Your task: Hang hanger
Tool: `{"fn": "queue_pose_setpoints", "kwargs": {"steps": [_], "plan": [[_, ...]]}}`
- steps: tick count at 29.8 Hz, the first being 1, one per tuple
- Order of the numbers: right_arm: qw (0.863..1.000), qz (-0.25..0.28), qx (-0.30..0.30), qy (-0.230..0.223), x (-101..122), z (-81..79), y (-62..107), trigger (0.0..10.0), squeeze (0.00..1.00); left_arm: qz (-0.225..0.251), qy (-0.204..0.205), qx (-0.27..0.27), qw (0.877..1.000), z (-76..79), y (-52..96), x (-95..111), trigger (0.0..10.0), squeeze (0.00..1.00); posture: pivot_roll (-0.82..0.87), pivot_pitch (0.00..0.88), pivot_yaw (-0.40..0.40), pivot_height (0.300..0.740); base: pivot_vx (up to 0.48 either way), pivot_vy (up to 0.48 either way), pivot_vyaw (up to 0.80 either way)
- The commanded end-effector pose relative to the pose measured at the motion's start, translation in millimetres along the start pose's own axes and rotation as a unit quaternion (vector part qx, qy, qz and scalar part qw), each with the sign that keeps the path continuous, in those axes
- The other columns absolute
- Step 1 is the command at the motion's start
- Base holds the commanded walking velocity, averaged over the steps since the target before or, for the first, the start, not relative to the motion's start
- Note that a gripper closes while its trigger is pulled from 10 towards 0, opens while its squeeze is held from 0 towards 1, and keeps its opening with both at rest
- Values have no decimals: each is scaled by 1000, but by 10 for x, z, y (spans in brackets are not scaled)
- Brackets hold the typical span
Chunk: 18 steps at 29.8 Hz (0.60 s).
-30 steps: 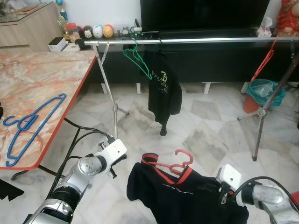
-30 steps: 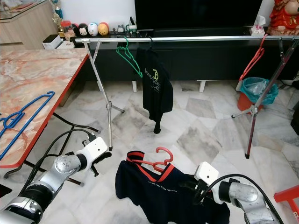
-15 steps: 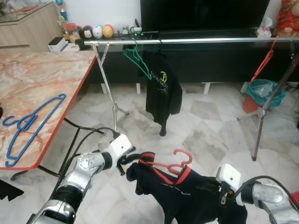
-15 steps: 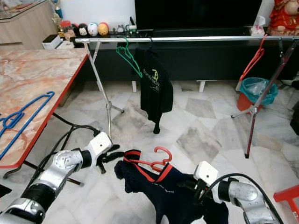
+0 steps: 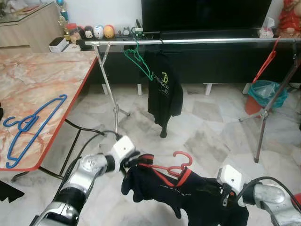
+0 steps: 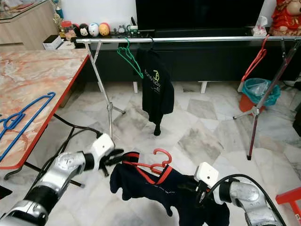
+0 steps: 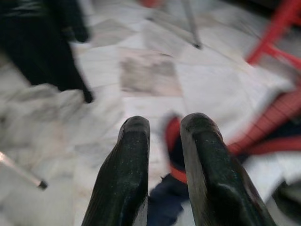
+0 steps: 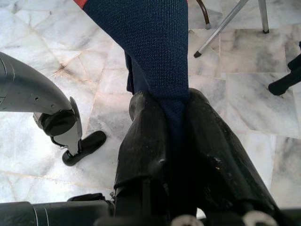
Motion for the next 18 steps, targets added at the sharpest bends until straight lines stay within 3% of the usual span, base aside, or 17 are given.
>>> {"fn": "queue_pose_setpoints", "kwargs": {"steps": [1,4,7,10,12,16,17,18], "plan": [[1000,8,5,19,68,-4,-21,10000,0,-20,41,35,998,-128,44,-54,10000,0,-72,0,48,740,0,0,0],[1000,3,8,20,52,-20,-33,10000,0,-35,71,49,996,-173,50,-79,10000,0,-72,0,48,740,0,0,0],[1000,-1,8,27,49,-37,-73,10000,0,-65,128,61,988,-175,36,-153,10000,0,-72,0,48,740,0,0,0],[999,-15,-8,47,37,-15,-121,10000,0,-97,120,52,987,-121,22,-235,10000,0,-69,0,49,740,0,0,0],[998,-27,-20,60,13,-4,-155,10000,0,-114,152,62,980,-85,-4,-315,10000,0,-66,0,50,740,0,0,0],[994,-31,-55,90,47,61,-195,10000,0,-126,175,96,972,-109,-12,-380,10000,0,-69,0,52,740,0,0,0],[991,-33,-78,107,66,106,-214,10000,0,-124,203,124,963,-147,-13,-387,10000,1000,-72,0,53,740,0,0,0],[990,-31,-86,111,78,119,-223,10000,0,-119,223,141,957,-175,-12,-386,10000,1000,-72,0,53,740,0,0,0]]}}
Point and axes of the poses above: a point about 5 cm out from each wrist's last joint towards the gripper, its own y axis pointing back from the gripper into the wrist, its own x axis along the axis of the wrist's last joint, z = x × y, the point moved 3 cm from there along -y, pointing out of the wrist towards the gripper, and after that the axes turned 4 degrees about y, right-handed, at the moved point
